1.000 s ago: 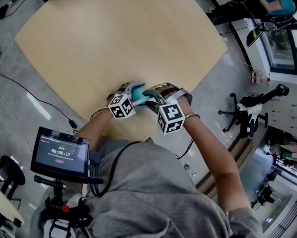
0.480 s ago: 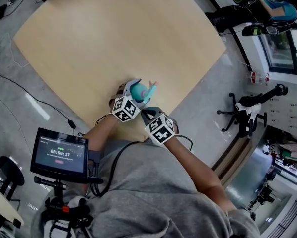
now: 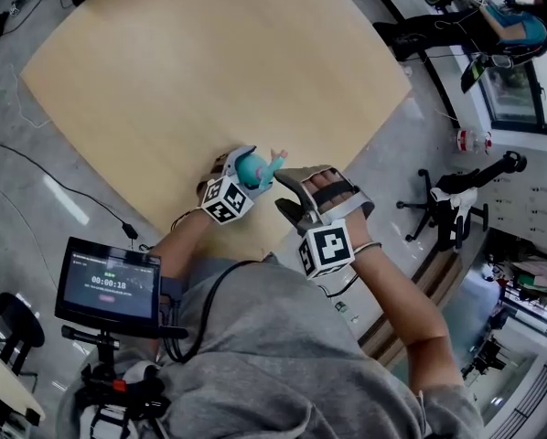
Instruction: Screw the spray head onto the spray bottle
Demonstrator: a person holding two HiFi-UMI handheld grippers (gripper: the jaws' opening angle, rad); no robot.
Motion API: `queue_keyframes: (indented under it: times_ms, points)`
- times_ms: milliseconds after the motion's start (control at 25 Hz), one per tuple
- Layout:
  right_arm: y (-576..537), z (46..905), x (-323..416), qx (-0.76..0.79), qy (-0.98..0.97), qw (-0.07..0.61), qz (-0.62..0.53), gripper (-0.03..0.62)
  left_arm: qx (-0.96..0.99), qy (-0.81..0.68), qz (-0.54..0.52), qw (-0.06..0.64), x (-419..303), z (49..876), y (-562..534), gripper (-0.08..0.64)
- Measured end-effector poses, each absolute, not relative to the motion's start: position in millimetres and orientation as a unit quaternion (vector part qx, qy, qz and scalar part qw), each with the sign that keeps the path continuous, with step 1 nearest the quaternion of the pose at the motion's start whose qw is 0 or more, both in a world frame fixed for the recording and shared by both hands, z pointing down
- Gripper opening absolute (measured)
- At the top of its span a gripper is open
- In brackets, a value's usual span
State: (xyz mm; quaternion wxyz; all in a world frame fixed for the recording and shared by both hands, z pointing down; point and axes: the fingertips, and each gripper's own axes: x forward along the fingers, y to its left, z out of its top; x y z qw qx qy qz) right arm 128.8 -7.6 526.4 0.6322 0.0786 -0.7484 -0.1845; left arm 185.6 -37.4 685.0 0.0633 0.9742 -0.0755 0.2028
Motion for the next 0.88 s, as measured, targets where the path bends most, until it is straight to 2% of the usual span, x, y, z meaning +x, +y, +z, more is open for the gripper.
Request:
queue_keyframes:
  times_ms: [200,240,280,360,480,600,640,760,880]
  points:
    - [-12,585,123,-0.144,-0.676,0.665,-0.283,0.267,0.976,-0.037,0.207,0.057,193,686,-34,0.419]
    - [-14,593,124,-0.162,-0.675,0.662,-0.284,0.242,0.976,-0.031,0.207,0.056,195,686,-34,0.418]
    - [-17,597,125,-0.171,-0.679,0.660,-0.275,0.135,0.976,-0.027,0.208,0.055,197,686,-34,0.419]
    - [-23,596,127,-0.155,-0.703,0.658,-0.220,0.135,0.976,-0.022,0.209,0.054,202,686,-36,0.419]
    - [-35,596,133,-0.033,-0.765,0.641,-0.047,0.135,0.976,-0.021,0.210,0.054,208,685,-37,0.418]
    - [-51,596,143,0.196,-0.776,0.552,0.234,0.135,0.975,-0.031,0.212,0.053,212,686,-39,0.419]
    - [-55,595,146,0.264,-0.760,0.518,0.291,0.138,0.975,-0.039,0.213,0.052,213,687,-40,0.419]
    - [-59,596,150,0.388,-0.730,0.465,0.316,0.138,0.972,-0.079,0.212,0.062,212,688,-43,0.419]
    - [-57,597,148,0.388,-0.740,0.456,0.307,0.138,0.970,-0.099,0.210,0.070,211,691,-45,0.419]
